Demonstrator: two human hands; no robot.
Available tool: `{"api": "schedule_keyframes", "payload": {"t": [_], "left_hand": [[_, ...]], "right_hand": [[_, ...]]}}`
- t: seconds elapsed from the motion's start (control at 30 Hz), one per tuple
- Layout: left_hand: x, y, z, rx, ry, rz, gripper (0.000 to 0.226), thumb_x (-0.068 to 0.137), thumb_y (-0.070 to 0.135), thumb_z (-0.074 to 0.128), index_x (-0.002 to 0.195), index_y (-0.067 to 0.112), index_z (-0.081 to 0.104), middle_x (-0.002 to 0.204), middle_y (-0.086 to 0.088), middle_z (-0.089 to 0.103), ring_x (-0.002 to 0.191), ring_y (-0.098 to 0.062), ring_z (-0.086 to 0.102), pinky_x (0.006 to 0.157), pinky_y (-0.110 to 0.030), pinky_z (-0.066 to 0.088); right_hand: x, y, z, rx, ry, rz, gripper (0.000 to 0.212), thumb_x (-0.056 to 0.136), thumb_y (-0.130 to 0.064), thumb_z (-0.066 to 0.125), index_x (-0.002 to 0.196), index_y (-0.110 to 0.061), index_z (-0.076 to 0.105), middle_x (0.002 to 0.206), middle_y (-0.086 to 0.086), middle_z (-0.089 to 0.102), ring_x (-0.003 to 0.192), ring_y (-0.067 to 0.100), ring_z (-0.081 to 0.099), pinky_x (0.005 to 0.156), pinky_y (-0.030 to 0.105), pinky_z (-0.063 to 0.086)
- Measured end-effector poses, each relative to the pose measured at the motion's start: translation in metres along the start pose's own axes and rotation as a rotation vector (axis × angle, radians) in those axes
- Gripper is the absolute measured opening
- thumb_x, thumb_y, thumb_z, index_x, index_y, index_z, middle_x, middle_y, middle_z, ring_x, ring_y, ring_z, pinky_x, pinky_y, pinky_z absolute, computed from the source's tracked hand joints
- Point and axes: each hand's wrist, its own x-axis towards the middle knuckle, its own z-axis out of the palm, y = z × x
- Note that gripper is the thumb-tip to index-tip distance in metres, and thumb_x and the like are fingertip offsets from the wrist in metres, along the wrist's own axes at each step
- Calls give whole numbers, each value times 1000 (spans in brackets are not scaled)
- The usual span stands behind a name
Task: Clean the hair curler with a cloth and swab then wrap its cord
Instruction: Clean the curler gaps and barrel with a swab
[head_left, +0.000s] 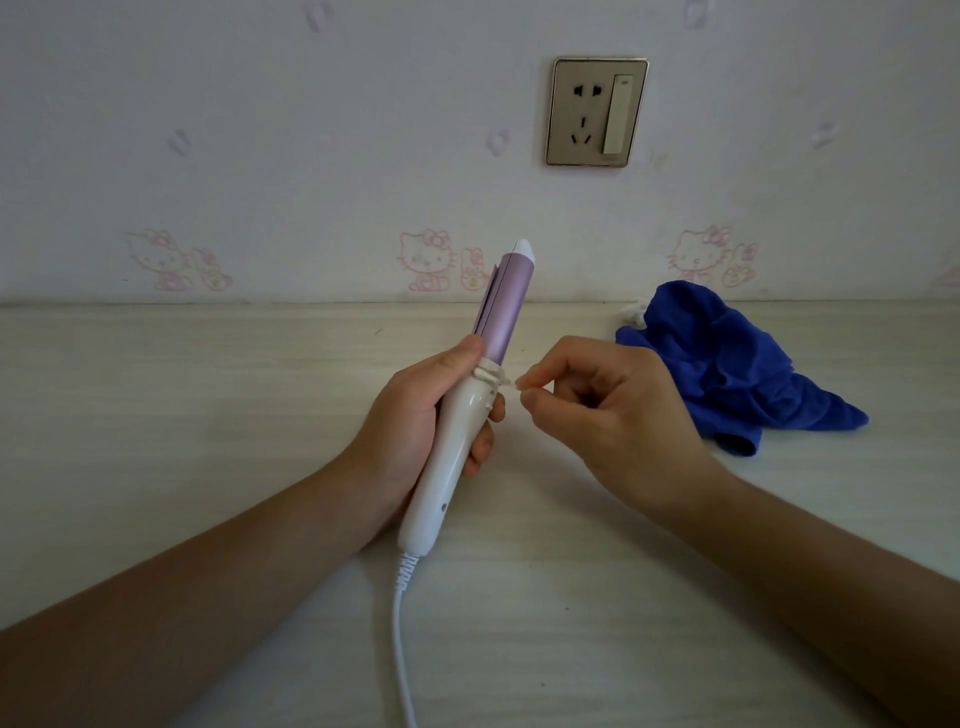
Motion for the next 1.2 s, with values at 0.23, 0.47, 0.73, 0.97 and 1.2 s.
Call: {"api": "schedule_keyframes", "payload": {"t": [0.23,0.47,0.73,0.97,1.2], "left_hand": [[2,2,1,-24,25,-30,45,97,53,58,83,12,69,61,-7,64,45,-20,55,44,-27,45],[0,4,0,-36,30,-29,46,99,54,55,83,13,70,62,-6,65,45,-18,56,43,-26,47],[3,3,0,-133,20,-54,42,95,54,60,80,16,72,69,-7,65,49,-21,55,51,-29,46],[3,3,-4,-211,28,-73,37,95,51,61,80,19,72,76,-7,64,48,-17,54,46,-27,43],[3,3,0,-97,26,-12,37,81,42,75,100,13,62,73,-4,62,51,-18,54,51,-28,45]], "right_hand": [[-7,-7,7,95,-230,16,16,89,-13,74,84,-28,78,50,-8,49,48,9,38,51,26,38],[-2,-8,5,-28,-154,-22,19,91,-10,75,83,-28,75,50,-7,54,45,9,43,51,31,45],[-8,-13,10,-75,-279,-53,17,87,-7,77,79,-22,76,50,-8,52,45,7,47,55,22,51],[-10,-17,18,-60,-458,-38,10,85,-7,76,82,-16,76,52,-14,52,48,6,50,67,31,58],[-8,-15,13,-88,-304,-55,12,87,-8,75,81,-18,75,50,-15,48,47,8,44,59,38,55]]}}
